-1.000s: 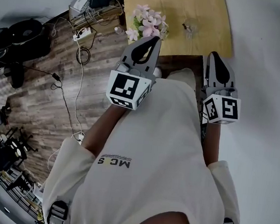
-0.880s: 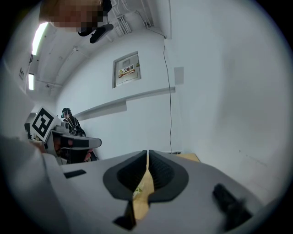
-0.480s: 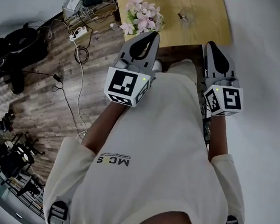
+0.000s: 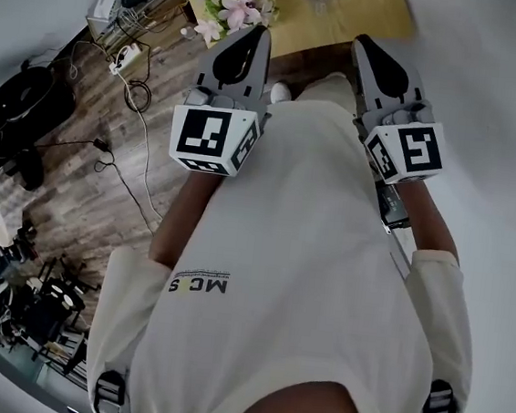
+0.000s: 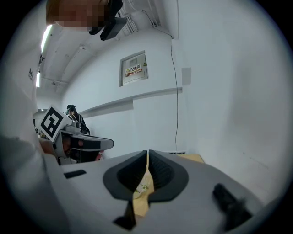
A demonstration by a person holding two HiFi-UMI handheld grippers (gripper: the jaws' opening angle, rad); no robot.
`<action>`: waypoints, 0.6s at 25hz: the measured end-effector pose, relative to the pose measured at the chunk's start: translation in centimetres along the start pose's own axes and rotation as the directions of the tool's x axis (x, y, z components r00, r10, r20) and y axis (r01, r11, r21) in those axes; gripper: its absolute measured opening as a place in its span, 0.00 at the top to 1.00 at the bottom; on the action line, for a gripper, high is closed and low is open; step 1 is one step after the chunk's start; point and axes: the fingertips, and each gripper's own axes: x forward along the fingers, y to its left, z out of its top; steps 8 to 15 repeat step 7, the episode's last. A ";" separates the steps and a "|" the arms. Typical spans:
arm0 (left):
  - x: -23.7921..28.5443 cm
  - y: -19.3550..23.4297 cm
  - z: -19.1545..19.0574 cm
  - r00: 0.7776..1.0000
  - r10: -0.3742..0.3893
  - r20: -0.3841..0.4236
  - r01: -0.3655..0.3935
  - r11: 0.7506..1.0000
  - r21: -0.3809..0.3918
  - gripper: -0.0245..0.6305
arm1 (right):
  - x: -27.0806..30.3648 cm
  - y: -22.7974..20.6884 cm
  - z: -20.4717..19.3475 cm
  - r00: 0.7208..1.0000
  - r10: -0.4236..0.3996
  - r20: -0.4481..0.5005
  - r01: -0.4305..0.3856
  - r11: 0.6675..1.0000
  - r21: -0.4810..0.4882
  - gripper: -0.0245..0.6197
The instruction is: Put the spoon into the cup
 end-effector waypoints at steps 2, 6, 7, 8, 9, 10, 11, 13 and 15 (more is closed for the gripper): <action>0.0 0.2 -0.1 1.000 0.004 -0.001 -0.004 1.000 -0.006 0.94 | 0.3 0.5 0.0 1.000 0.010 -0.005 -0.010 1.000 -0.007 0.91; 0.1 -0.4 -0.3 1.000 -0.011 -0.010 0.010 1.000 -0.008 0.94 | 0.1 0.3 -0.2 1.000 -0.029 -0.006 0.029 0.999 -0.041 0.91; 0.1 -0.6 -0.4 1.000 -0.017 -0.014 0.017 1.000 -0.008 0.94 | -0.1 0.2 -0.2 0.999 -0.046 -0.005 0.046 0.998 -0.051 0.91; 0.1 -0.6 -0.4 1.000 -0.017 -0.014 0.017 1.000 -0.008 0.94 | -0.1 0.2 -0.2 0.999 -0.046 -0.005 0.046 0.998 -0.051 0.91; 0.1 -0.6 -0.4 1.000 -0.017 -0.014 0.017 1.000 -0.008 0.94 | -0.1 0.2 -0.2 0.999 -0.046 -0.005 0.046 0.998 -0.051 0.91; 0.1 -0.6 -0.4 1.000 -0.017 -0.014 0.017 1.000 -0.008 0.94 | -0.1 0.2 -0.2 0.999 -0.046 -0.005 0.046 0.998 -0.051 0.91; 0.1 -0.6 -0.4 1.000 -0.017 -0.014 0.017 1.000 -0.008 0.94 | -0.1 0.2 -0.2 0.999 -0.046 -0.005 0.046 0.998 -0.051 0.91; 0.1 -0.6 -0.4 1.000 -0.017 -0.014 0.017 1.000 -0.008 0.94 | -0.1 0.2 -0.2 0.999 -0.046 -0.005 0.046 0.998 -0.051 0.91; 0.1 -0.6 -0.4 1.000 -0.017 -0.014 0.017 1.000 -0.008 0.94 | -0.1 0.2 -0.2 0.999 -0.046 -0.005 0.046 0.998 -0.051 0.91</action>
